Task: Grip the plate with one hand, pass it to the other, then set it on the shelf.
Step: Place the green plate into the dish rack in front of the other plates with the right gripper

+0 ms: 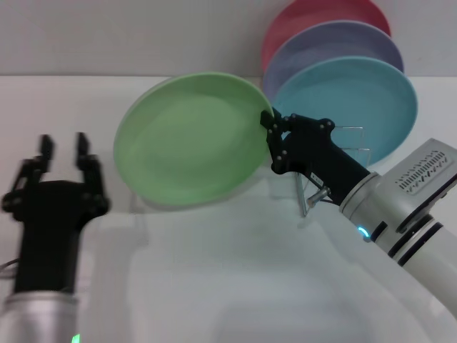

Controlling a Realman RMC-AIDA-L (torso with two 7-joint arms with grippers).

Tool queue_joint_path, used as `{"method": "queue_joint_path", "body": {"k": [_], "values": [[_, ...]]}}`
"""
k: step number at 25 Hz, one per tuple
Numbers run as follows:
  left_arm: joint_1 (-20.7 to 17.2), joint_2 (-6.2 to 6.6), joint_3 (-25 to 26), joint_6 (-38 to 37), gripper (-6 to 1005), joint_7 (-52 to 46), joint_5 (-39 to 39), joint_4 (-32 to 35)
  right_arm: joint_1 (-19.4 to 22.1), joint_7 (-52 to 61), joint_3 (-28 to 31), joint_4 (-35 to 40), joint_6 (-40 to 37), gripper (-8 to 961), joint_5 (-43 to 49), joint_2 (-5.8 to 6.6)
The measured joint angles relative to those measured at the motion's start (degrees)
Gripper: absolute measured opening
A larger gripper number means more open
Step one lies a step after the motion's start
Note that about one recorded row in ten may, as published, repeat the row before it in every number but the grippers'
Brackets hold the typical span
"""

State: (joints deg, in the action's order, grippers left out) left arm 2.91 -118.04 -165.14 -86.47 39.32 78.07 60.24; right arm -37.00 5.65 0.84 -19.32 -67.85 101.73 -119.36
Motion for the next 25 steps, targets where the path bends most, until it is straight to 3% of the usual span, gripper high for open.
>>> {"method": "queue_joint_path", "body": {"k": [4,7,13,14,18,25], "values": [[-1.7,-0.03,0.3,-10.8,366,-17.2,-7.5,-9.5,0.5,-0.2,0.0,0.3,-3.5,19,0.0,0.01],[-0.1,-0.3,0.6,-17.7,387,-31.6,-8.7,-18.9,2.4,-1.7,0.0,0.0,-9.5,19,0.0,0.06],[5.2,-0.18,5.0,-18.9,419,-55.5,-8.6,-32.9,10.1,-2.9,1.0,-0.8,-23.4,19,-0.4,0.1],[5.7,-0.18,5.3,-18.9,420,-56.7,-8.6,-33.8,12.8,-2.9,2.1,-0.7,-27.1,19,-0.4,0.19],[8.1,-0.1,6.0,-17.8,421,-60.1,-8.9,-35.5,16.4,-3.0,4.0,0.5,-30.9,19,-0.4,0.26],[9.8,-0.01,5.8,-17.4,423,-61.8,-9.3,-35.6,20.0,-3.0,5.9,5.7,-32.2,20,-0.5,0.14]]}}
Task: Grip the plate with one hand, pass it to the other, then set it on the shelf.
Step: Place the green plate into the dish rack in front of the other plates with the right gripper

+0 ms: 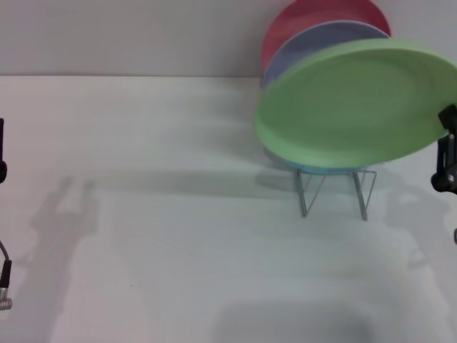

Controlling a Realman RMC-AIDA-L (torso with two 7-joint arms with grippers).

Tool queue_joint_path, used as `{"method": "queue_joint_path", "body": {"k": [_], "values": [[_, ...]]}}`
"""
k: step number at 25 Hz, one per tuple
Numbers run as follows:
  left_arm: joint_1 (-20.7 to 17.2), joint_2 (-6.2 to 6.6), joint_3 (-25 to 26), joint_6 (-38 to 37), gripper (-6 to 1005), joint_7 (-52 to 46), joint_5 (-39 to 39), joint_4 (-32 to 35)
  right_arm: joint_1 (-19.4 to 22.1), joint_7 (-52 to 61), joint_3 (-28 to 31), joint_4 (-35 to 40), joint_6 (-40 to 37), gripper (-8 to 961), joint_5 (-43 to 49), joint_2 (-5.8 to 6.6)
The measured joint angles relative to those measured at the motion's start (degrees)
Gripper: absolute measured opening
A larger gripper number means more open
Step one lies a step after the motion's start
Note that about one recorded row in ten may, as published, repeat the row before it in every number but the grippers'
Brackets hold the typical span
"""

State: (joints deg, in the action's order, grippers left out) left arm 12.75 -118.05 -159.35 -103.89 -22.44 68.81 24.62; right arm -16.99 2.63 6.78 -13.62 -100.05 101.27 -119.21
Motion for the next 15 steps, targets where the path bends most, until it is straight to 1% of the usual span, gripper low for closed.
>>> {"method": "queue_joint_path", "body": {"k": [7,15], "values": [[0.6,-0.16,0.2,0.3,425,-2.2,-1.3,-0.1,-0.6,0.0,0.5,4.1,1.6,20,-0.1,-0.05],[0.7,-0.28,0.0,0.0,427,-2.3,-1.3,0.0,-1.9,0.0,0.3,5.8,5.0,20,0.1,0.01]]}}
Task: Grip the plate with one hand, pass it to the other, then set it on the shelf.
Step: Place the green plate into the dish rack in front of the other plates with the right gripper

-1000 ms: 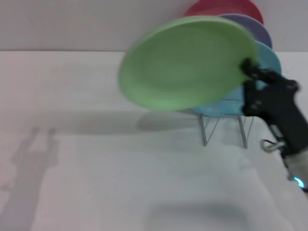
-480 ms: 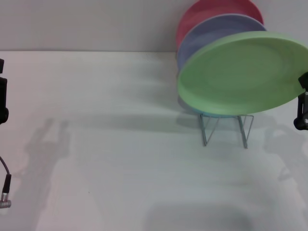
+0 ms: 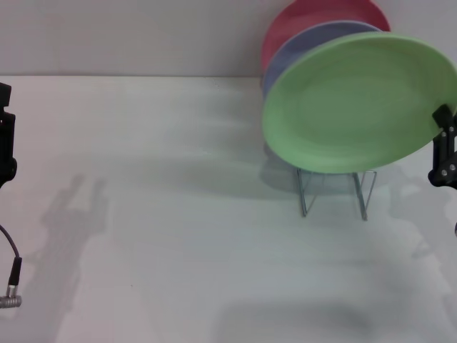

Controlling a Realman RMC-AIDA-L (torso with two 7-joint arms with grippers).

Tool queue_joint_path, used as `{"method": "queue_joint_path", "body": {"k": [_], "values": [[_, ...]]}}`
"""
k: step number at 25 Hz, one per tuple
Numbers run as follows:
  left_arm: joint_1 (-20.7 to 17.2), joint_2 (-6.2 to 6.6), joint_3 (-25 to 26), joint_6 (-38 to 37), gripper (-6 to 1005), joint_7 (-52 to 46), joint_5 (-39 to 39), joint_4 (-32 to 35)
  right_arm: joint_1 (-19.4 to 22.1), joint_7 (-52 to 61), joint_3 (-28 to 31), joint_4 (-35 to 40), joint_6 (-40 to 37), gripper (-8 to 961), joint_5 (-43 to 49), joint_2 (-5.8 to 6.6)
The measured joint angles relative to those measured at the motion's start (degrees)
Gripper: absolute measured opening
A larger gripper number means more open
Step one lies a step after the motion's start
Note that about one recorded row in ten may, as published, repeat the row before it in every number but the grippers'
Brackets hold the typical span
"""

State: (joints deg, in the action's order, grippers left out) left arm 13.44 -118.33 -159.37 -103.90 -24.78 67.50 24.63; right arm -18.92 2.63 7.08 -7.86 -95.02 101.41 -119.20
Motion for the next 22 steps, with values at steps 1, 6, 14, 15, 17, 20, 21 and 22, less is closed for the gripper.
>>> {"method": "queue_joint_path", "body": {"k": [1,6,14,15,17,20,21,22], "values": [[0.0,0.0,0.0,-0.1,427,0.0,0.0,0.0,0.0,0.0,-0.1,0.1,0.4,20,0.0,0.0],[0.0,0.02,0.0,-0.3,428,0.0,0.0,0.1,-0.1,0.0,0.2,0.6,0.8,20,0.1,0.04],[0.3,0.04,0.1,-0.4,431,0.0,0.0,0.3,-0.1,3.2,1.4,0.7,-2.3,19,-0.2,0.2],[0.3,0.04,0.1,-0.4,431,0.0,0.0,0.3,-0.1,3.1,1.6,0.7,-2.4,19,-0.2,0.19],[0.4,0.04,0.1,-0.6,431,0.0,-0.1,0.4,-0.1,3.1,1.8,0.9,-2.4,19,-0.2,0.15],[0.5,0.04,0.3,-0.7,432,-0.2,-0.4,0.4,0.0,3.1,1.9,1.3,-2.2,19,-0.2,0.14],[0.5,0.03,0.3,-0.7,433,-0.3,-0.5,0.4,0.1,3.1,1.8,1.4,-2.0,18,-0.1,0.13],[0.5,0.04,0.4,-0.7,433,-0.5,-0.6,0.4,0.2,3.1,1.8,1.5,-1.9,18,-0.1,0.12]]}}
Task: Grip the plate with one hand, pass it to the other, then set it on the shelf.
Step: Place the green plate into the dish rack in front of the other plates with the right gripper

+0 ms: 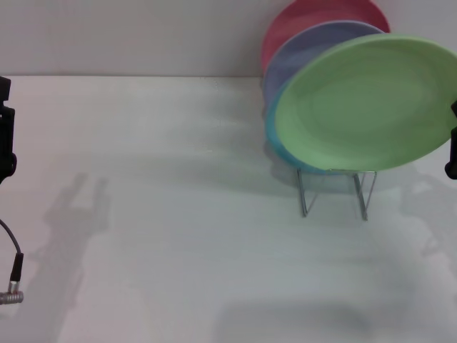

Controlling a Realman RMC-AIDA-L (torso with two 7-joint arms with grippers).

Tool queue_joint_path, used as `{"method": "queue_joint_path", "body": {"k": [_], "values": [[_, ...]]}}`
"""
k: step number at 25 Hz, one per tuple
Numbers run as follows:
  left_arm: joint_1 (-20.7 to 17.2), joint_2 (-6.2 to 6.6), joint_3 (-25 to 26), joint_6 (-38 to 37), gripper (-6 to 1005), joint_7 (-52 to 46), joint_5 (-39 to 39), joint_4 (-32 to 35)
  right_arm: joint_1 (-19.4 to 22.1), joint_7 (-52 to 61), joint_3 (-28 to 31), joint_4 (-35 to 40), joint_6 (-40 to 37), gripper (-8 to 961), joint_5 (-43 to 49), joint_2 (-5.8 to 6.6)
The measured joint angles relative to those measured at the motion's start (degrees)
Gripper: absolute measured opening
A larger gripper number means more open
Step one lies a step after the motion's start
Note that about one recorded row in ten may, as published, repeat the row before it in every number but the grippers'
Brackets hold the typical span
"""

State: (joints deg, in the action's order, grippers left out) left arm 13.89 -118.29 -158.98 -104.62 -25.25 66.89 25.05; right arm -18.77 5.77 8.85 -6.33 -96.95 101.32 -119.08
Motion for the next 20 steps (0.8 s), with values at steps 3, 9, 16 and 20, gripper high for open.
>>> {"method": "queue_joint_path", "body": {"k": [3,9,16,20], "values": [[0.1,0.0,0.0,0.0,434,-0.2,0.0,0.0,0.3,0.0,-0.1,0.6,0.4,18,0.2,-0.05],[0.3,0.0,0.1,-0.1,435,-0.3,-0.1,0.0,0.5,0.0,-0.3,1.5,2.5,40,0.2,-0.1],[0.4,-0.01,-0.1,-0.1,437,-0.3,-0.3,0.0,1.1,-0.2,-0.4,1.6,4.3,71,0.2,-0.13],[0.4,-0.01,0.0,-0.1,438,-0.4,-0.9,0.0,1.3,-1.3,-0.5,1.5,6.0,89,0.3,-0.17]]}}
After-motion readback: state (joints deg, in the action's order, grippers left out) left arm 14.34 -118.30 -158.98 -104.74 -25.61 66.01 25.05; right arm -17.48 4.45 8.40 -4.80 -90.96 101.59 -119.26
